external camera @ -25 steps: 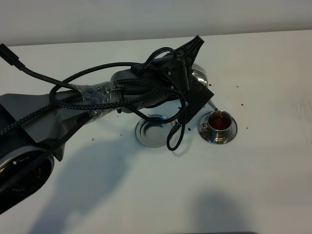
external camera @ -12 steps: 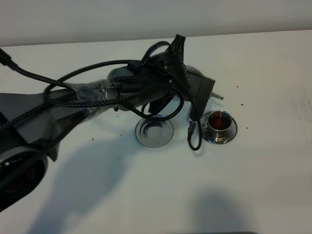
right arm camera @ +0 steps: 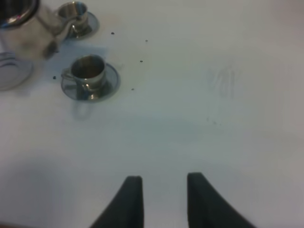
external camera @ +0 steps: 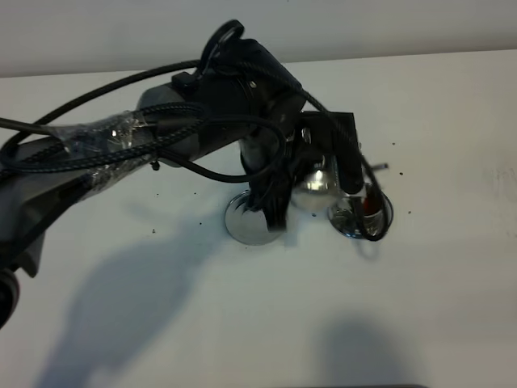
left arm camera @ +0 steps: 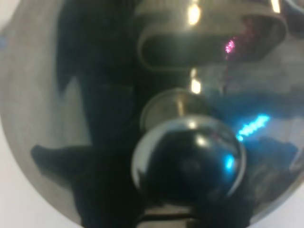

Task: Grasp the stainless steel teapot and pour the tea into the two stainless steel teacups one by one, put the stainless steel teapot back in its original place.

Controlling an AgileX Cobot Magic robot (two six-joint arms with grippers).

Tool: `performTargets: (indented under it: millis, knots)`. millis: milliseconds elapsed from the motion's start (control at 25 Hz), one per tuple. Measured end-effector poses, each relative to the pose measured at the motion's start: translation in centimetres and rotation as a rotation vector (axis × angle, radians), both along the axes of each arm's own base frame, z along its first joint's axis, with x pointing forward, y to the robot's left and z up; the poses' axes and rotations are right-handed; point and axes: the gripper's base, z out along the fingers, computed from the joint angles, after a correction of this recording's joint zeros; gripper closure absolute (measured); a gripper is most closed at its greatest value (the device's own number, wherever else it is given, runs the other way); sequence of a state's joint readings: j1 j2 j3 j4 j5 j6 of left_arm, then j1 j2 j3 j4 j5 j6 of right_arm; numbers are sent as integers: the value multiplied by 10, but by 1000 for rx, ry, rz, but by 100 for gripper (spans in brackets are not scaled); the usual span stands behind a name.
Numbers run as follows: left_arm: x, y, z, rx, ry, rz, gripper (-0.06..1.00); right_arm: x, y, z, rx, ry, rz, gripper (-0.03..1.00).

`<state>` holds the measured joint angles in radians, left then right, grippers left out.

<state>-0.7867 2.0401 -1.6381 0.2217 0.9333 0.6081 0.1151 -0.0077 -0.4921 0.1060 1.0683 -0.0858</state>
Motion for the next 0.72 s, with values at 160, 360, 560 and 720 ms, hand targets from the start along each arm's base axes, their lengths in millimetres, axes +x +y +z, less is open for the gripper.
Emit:
performTargets:
  millis: [160, 360, 560, 720]
  knots:
    - [-13, 2, -2, -26, 154, 135, 72, 0, 0, 0, 0, 0, 0, 75]
    - [-19, 4, -6, -64, 266, 269, 72, 0, 0, 0, 0, 0, 0, 75]
    - [-23, 8, -23, -62, 271, 283, 72, 0, 0, 0, 0, 0, 0, 75]
    - [-20, 8, -25, -94, 239, 291, 72, 0, 0, 0, 0, 0, 0, 75]
